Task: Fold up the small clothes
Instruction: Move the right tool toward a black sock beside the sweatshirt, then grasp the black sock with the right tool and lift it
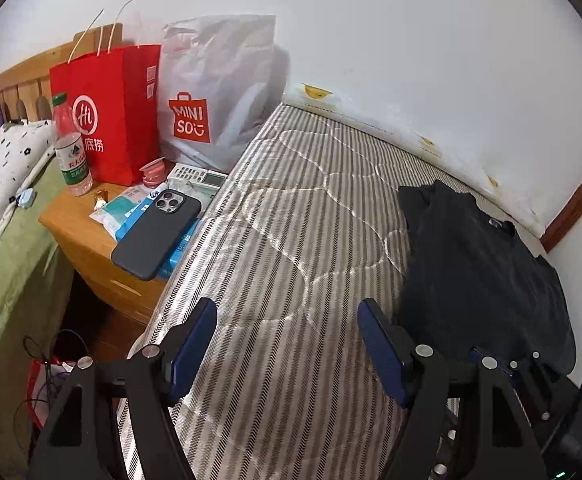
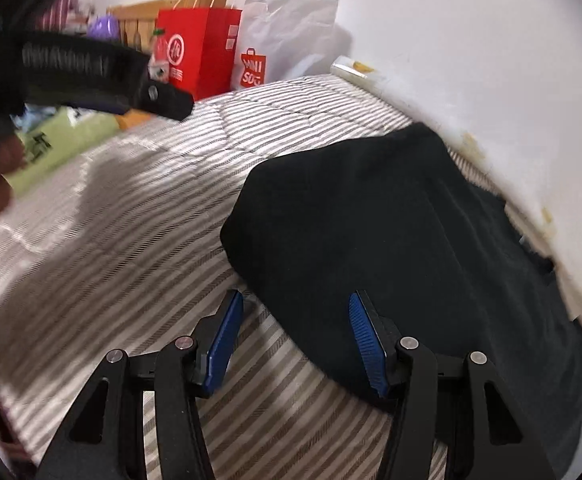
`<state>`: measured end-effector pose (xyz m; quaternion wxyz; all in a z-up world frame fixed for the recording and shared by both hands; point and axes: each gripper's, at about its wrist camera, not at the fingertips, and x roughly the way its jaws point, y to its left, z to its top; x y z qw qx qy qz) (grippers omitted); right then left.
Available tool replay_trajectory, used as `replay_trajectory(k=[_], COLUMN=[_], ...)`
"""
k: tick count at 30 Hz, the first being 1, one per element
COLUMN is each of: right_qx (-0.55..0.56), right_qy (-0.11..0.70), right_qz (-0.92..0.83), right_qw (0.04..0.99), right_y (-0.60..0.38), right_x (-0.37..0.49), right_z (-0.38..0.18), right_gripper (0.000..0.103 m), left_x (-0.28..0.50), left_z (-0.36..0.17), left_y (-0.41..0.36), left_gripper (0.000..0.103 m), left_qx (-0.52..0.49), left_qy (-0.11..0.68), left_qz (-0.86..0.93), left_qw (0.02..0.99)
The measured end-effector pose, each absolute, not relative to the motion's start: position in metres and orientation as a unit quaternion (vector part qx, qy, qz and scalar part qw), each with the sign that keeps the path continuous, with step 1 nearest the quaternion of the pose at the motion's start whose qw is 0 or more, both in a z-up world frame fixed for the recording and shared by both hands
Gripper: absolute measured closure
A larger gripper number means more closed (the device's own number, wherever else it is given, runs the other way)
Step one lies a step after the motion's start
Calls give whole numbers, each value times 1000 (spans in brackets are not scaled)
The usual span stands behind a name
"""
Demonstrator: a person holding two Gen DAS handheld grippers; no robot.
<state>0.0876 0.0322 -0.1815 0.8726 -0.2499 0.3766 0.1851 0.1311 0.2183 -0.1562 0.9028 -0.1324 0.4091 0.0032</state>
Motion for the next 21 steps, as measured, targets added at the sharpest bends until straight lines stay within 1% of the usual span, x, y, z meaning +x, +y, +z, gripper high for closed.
replay_trajectory(k=[7, 8, 9, 11, 12, 15, 21], right_qx=[-288, -287, -286, -278, -273, -236, -123], right_qy=[328, 328, 330, 331, 332, 320, 278], right_qz=[136, 136, 135, 135, 141, 149, 124], right_qw=[889, 890, 889, 892, 892, 905, 945], right_y=[52, 53, 53, 49, 46, 34, -36], right_x=[101, 106, 108, 111, 110, 109, 107], right_z=[-191, -191, -192, -189, -185, -167, -97], right_gripper=[50, 57, 67, 77, 79, 83, 84], left_x=[137, 138, 139, 143, 144, 151, 166], left_z=[-164, -165, -166, -167, -167, -164, -145], left_y=[222, 223, 223, 224, 224, 217, 186], left_gripper=[32, 32, 32, 32, 32, 32, 32], left_qx=[-140, -143, -144, -149, -150, -147, -158], left_qy=[410, 410, 410, 407, 407, 406, 390], left_qz=[-2, -2, -1, 6, 7, 6, -26], left_qw=[901, 901, 901, 901, 901, 902, 907])
